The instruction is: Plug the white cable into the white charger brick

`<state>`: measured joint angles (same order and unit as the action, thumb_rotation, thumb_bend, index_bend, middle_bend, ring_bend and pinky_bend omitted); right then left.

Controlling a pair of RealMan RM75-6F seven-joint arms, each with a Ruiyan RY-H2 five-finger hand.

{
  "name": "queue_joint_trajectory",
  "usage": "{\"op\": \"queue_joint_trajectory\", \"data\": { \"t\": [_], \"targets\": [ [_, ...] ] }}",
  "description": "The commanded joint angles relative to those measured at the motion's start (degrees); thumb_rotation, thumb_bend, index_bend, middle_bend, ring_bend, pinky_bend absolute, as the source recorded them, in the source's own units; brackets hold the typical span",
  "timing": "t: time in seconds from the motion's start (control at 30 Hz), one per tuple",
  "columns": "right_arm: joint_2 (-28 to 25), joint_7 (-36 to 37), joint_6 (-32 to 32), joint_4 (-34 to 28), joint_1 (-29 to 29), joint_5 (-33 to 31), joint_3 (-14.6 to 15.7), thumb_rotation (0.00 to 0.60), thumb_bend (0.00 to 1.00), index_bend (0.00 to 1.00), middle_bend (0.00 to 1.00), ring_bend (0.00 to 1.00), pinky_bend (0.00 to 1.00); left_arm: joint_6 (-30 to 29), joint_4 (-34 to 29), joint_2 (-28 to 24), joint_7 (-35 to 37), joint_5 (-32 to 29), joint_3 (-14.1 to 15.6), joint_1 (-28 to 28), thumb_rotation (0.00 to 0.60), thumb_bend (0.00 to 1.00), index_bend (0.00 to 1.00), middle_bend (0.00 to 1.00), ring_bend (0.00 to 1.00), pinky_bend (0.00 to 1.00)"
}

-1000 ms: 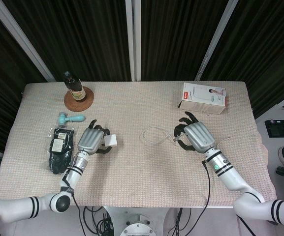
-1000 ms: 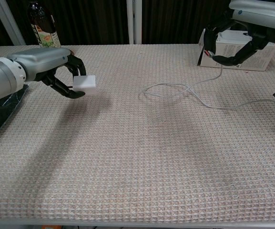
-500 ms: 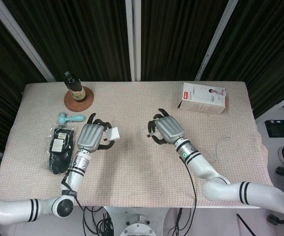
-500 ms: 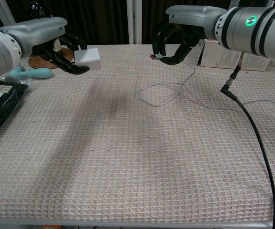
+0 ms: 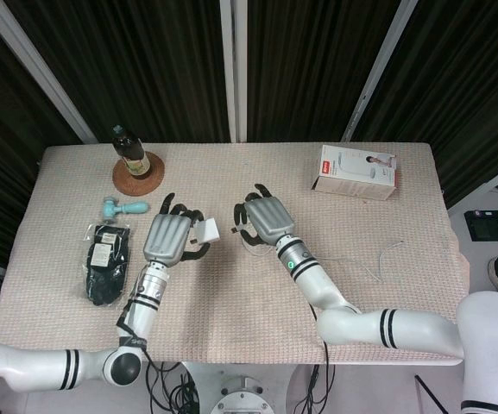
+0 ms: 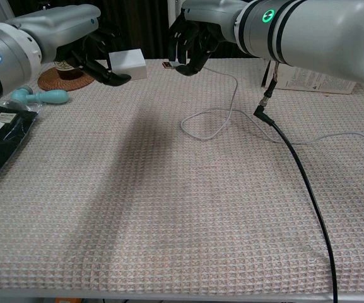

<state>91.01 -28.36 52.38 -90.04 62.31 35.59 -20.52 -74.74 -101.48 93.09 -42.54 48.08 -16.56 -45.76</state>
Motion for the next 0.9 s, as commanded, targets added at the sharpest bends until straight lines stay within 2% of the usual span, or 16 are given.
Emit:
{"op": "queue_joint_trajectory", "data": {
  "t": [0.03, 0.37, 0.9],
  "targets": [
    [1.31, -0.64, 1.29, 0.7, 1.2, -1.92, -0.62, 0.6, 0.34, 0.63, 0.48, 0.21, 0.05, -0.89, 0.25, 0.75, -0.85, 0.0, -0.12, -0.39, 0.467, 0.25, 0.46, 0.45, 0.23, 0.07],
    [3.17, 0.34, 2.4, 2.43, 2.48, -5.0, -1.6, 0.6, 0.33, 0.63, 0.48, 0.21, 0.05, -2.75, 1.07, 2.63, -3.64, -0.02, -0.36, -1.63, 0.468, 0.25, 0.46, 0.45, 0.23, 0.06],
    [4.2, 0.95, 2.39, 3.57, 3.66, -6.49, -1.69, 0.6, 0.34, 0.63, 0.48, 0.22, 0.05, -4.35, 2.88, 4.69, -6.46, 0.21, -0.52, -2.73, 0.473, 0.25, 0.46, 0.45, 0.23, 0.06]
  ]
}}
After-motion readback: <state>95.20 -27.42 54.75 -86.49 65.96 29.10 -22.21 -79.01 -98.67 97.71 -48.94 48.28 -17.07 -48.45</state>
